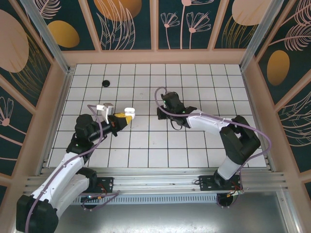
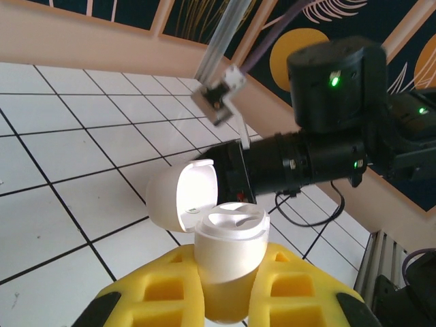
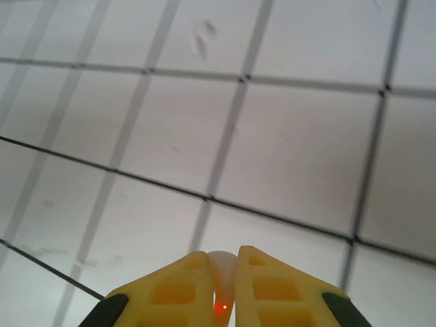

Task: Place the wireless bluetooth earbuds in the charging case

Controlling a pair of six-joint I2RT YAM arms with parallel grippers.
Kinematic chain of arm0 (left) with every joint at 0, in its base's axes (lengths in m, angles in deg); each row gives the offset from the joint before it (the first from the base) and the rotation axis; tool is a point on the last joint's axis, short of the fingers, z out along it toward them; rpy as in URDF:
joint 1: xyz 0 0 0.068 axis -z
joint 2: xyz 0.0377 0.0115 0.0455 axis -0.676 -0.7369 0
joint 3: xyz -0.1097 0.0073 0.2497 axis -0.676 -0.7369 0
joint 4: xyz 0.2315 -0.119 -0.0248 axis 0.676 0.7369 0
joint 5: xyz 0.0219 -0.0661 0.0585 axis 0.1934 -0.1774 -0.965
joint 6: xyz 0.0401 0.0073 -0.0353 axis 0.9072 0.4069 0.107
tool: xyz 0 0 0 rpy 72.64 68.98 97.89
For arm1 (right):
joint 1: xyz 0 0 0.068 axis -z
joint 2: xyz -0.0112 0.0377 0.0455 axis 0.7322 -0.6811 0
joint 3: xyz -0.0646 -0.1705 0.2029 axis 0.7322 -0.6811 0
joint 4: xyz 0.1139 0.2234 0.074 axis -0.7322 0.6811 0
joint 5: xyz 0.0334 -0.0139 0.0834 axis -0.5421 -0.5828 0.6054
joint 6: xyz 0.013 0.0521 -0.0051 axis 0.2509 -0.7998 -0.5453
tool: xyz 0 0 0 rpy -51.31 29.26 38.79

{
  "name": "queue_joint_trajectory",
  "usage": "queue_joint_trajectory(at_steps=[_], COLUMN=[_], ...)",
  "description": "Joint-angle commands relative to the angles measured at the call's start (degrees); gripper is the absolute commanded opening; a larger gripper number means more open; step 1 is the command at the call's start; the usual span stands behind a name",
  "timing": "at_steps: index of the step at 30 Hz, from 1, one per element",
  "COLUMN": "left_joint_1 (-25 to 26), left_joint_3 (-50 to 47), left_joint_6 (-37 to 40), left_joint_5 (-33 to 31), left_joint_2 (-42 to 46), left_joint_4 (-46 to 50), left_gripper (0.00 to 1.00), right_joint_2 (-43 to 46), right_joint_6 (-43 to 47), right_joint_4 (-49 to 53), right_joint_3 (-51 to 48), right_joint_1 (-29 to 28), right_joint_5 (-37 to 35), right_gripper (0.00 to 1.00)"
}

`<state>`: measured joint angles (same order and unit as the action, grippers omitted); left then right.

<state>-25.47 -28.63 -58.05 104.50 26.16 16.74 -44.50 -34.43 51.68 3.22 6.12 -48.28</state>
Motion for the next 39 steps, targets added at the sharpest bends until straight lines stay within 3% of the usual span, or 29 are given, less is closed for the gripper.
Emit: queue_joint_trajectory(at_steps=[1,10,33,39], left_joint_1=[0.20,0.38,0.52,0.52], left_joint_3=[-1.68,-0.74,1.75,1.85], left_joint_6=[-2.63,-2.75,-0.30,-0.20], left_joint_5=[0.70,-0.07,0.21,1.55], left_joint_2=[-1.13,-6.09,-8.87,-9.67], left_joint_4=[-5.17,-8.41,-6.76,-7.18], left_gripper=[0.00,0.00,0.00,0.00], right_joint_2=[2.78,2.52,4.46,4.01], right_joint_6=[-2.99,-6.86,-10.86,-4.01], right_joint_4=[7.03,9.24,21.35,26.61], right_joint_3=[-4.83,-8.95,-3.25,0.81], right_joint_1=[1.18,2.28,3.75,4.20], right_joint_5=[-2.76,-3.32,-1.43,3.78], right_gripper=[0.11,0.11,0.34,0.35])
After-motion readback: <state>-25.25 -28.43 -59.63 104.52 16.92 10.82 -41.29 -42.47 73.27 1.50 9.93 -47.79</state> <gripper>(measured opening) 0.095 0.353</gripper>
